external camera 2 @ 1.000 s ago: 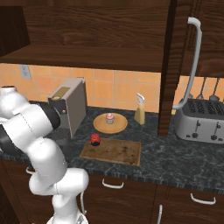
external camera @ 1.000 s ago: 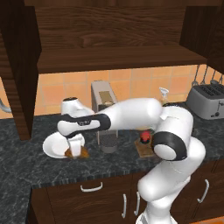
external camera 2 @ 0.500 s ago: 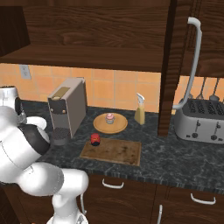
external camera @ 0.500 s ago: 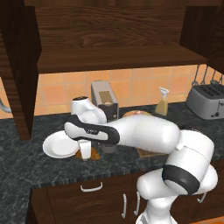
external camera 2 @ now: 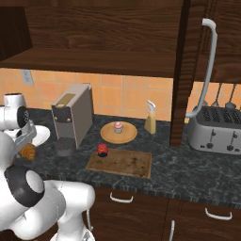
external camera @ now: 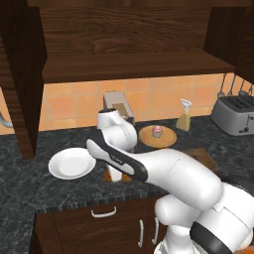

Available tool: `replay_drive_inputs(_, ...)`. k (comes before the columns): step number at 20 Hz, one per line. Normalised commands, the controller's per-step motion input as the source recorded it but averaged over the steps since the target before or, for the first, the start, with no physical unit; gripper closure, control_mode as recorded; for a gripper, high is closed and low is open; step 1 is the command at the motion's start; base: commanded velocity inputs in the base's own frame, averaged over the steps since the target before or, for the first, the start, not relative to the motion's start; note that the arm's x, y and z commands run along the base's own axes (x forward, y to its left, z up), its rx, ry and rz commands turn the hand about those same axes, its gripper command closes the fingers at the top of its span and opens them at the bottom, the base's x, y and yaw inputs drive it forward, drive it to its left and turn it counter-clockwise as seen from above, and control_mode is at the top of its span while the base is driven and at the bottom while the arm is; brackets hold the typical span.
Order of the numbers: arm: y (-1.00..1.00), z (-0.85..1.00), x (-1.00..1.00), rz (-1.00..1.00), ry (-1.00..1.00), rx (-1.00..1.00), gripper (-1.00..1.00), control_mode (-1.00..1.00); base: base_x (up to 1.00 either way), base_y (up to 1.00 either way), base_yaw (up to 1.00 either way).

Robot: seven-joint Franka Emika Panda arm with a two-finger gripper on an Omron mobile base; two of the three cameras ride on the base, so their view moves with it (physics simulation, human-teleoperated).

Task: From the different types of pastries on the counter, select a croissant and place it on the cutting board. Then retrieve a jar of jam from the cabinet and place it alongside the croissant on the cutting board.

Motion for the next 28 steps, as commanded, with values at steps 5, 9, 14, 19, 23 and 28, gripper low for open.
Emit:
replay_drive_inputs(5,-0.50,0.20,-0.16,0.00,0.00,-0.02,1.00,-1.00,0.00,0.00,0.00)
replay_drive_inputs(9,-0.47,0.17,-0.28,0.00,0.00,-0.04,1.00,-1.00,0.00,0.00,0.00)
replay_drive_inputs(14,-0.69,0.01,-0.12,0.00,0.00,-0.03,1.00,-1.00,0.00,0.00,0.00)
replay_drive_inputs(19,-0.79,0.00,0.00,-0.02,0.00,0.00,1.00,-1.00,0.00,0.00,0.00)
replay_drive_inputs(23,-0.83,-0.08,0.05,-0.02,0.02,0.00,1.00,-1.00,0.00,0.00,0.00)
replay_drive_inputs(28,-0.68,0.00,0.03,-0.04,0.01,0.00,1.00,-1.00,0.00,0.00,0.00)
